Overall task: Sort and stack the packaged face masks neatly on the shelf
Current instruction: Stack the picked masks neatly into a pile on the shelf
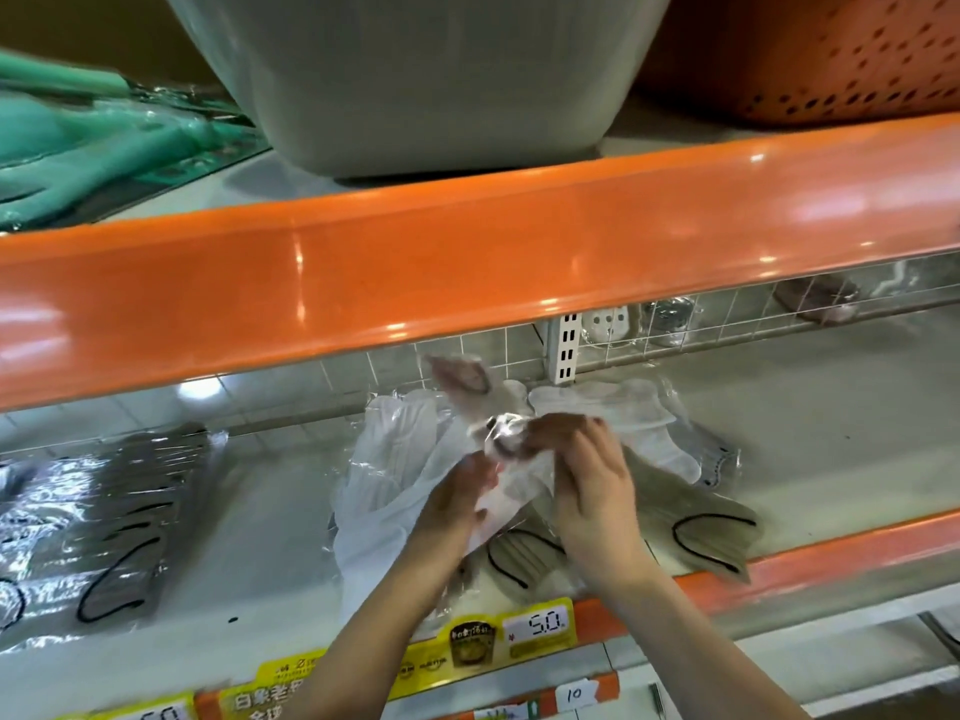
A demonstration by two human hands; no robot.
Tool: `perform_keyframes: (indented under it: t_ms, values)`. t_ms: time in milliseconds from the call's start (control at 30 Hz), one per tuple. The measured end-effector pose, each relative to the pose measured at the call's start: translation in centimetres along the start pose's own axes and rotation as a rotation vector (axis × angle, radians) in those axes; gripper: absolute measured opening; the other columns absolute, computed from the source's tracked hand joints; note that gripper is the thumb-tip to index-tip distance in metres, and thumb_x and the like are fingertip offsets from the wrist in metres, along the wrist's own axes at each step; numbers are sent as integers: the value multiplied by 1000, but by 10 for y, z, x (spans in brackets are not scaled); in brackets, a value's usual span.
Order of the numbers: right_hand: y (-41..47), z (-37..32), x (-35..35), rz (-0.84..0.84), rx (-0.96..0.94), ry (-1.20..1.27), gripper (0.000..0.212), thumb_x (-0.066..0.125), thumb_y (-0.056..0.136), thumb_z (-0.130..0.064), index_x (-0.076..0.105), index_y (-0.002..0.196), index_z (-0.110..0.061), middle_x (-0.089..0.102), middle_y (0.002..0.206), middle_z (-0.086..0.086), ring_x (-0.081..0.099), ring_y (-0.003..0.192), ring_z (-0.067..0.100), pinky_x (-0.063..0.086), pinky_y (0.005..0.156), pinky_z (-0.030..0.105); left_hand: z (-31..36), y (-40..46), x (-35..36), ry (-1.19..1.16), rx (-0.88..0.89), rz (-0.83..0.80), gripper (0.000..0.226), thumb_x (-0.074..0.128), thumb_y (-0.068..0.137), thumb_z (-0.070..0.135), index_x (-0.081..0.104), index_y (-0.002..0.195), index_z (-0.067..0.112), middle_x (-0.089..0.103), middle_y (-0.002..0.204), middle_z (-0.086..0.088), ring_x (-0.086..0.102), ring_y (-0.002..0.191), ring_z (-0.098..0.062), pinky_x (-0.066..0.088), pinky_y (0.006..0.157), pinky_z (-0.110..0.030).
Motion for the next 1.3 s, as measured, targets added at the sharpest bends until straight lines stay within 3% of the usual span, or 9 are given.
perform_keyframes:
  t_ms: [100,200,367,633,800,933,1000,1133,1300]
  values:
    - [-15,0,16,-117,-93,-18,32,43,77,0,66,87,-18,64,107,-6,55,100,16,42,80,35,7,6,8,-649,-94,-82,75,37,76,72,64,113,13,69,111,-11,65,101,-20,47,92,-43]
    - [-30,12,23,-177,-71,-8,33,40,71,0,65,80,-19,63,112,-5,52,108,14,42,84,30,-2,12,-10,-827,-155,10,66,47,79,59,59,119,8,68,112,-14,62,105,-26,46,86,-40]
    - [-33,33,17,-180,19,-190,37,36,66,-12,72,71,-16,69,101,-4,50,107,10,45,85,28,-19,12,-40,-437,-127,194,14,53,90,6,67,87,9,69,81,-11,60,80,-26,46,66,-35]
    - [-35,19,40,-370,45,-248,39,46,84,-24,59,121,-19,55,129,-4,47,119,16,36,99,24,-23,-1,-44,-209,-104,226,10,61,88,12,67,89,3,69,81,-13,64,76,-25,50,71,-39]
    - [-30,9,53,-507,-128,-400,81,65,57,5,49,131,-23,42,144,5,35,133,24,39,103,37,-7,-5,-59,-9,-3,161,12,54,94,9,66,96,10,72,84,-2,68,76,-12,49,63,-20]
    - [-26,-11,62,-448,-293,-366,42,57,77,-7,60,117,-21,50,137,9,42,133,27,32,111,44,-2,-10,-68,19,-46,-20,12,56,93,9,67,94,6,70,82,-1,64,74,-11,48,63,-19]
    - [-25,-22,69,-445,-378,-366,28,53,77,-16,68,100,-20,61,121,4,54,119,22,35,107,39,-2,-12,-77,158,-39,-55,10,60,92,14,65,98,9,69,85,3,63,76,-7,48,65,-18]
    - [-29,-35,93,-457,-413,-400,14,68,69,-10,62,79,-18,61,83,-1,58,77,22,42,71,32,-3,-15,-110,635,-7,99,52,64,88,36,44,135,22,56,122,5,56,109,-8,43,86,-19]
    - [-33,-56,125,-425,-383,-371,14,69,71,-9,60,79,-14,55,78,3,55,69,24,45,57,34,15,-42,-124,931,234,61,52,66,85,43,49,133,33,52,130,13,51,117,-3,39,100,-25]
Point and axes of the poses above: each hand's wrist, its own y-axis towards the middle knuckle, its own x-axis out of the palm, z = x × y, the point moved 7 cm from there along y, towards the middle knuckle
